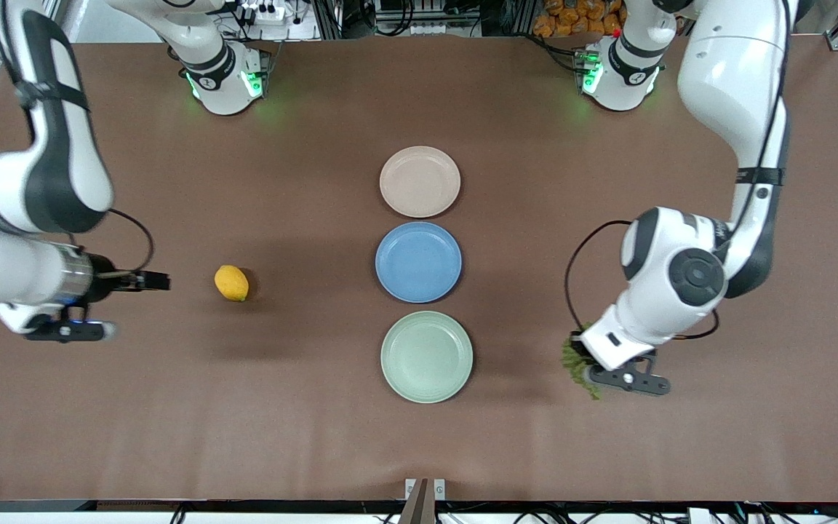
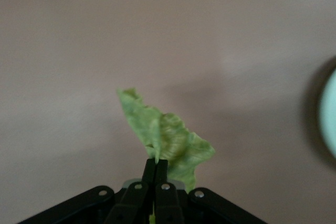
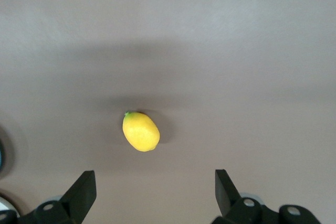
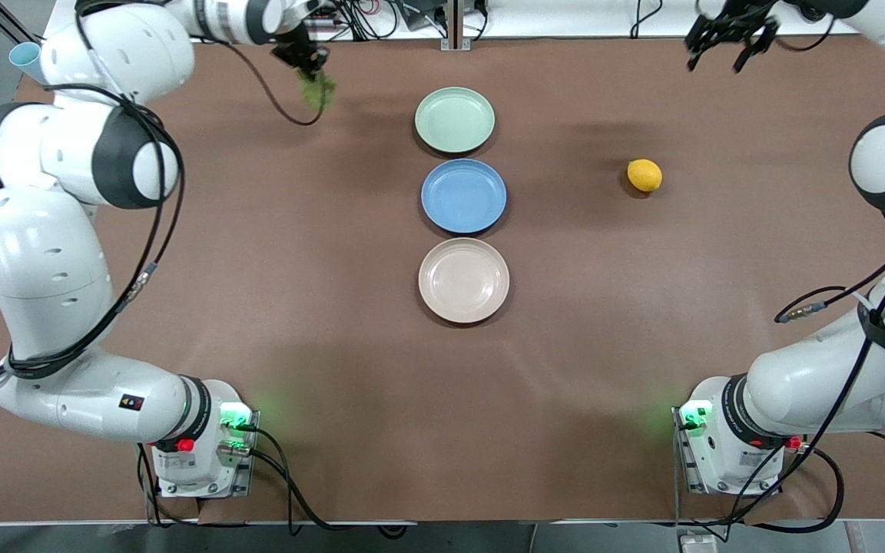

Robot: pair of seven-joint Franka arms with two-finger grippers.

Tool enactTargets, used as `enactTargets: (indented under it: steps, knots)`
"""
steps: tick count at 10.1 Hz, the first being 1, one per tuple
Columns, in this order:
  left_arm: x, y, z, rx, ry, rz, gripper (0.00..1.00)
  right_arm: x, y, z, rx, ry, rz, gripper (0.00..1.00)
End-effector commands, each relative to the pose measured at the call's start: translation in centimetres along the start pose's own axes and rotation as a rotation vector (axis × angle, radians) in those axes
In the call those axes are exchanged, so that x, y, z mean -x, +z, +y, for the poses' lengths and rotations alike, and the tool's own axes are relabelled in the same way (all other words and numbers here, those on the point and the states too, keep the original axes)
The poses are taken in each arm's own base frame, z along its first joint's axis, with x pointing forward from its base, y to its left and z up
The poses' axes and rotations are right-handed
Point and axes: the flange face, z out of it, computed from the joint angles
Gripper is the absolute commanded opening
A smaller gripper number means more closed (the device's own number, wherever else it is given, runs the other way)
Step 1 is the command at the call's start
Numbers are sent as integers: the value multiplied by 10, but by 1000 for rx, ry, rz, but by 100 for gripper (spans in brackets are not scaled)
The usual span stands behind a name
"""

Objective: Pick lemon and lettuce from plates
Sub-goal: 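Lift the lettuce off the green plate with the left gripper and set it down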

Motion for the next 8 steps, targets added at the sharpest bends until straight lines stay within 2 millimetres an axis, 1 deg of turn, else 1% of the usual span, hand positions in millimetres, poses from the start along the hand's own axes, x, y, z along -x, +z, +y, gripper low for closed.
enactTargets:
  steps: [1,2,3,4,5,6,7,8]
  knots:
    - [29,25,-33,-7,-27,-90,0,28,-50,-4,52,-24,70,100]
    - [43,44,-51,-9,-51,-149,0,43,-71,-7,62,-28,81,100]
    - [52,56,-68,-9,-76,-177,0,58,-90,-7,68,-26,88,100]
    - [53,59,-74,-9,-82,-184,14,71,-107,-7,82,-26,102,100]
    - [54,59,-76,-12,-86,-184,23,84,-124,-8,85,-25,121,100]
    - [52,56,-83,-14,-95,-178,54,96,-139,-9,86,-26,142,100]
    - [51,50,-90,-15,-100,-169,100,103,-146,-15,88,-30,157,100]
    - [49,41,-93,-14,-93,-166,100,107,-150,-12,89,-27,164,100]
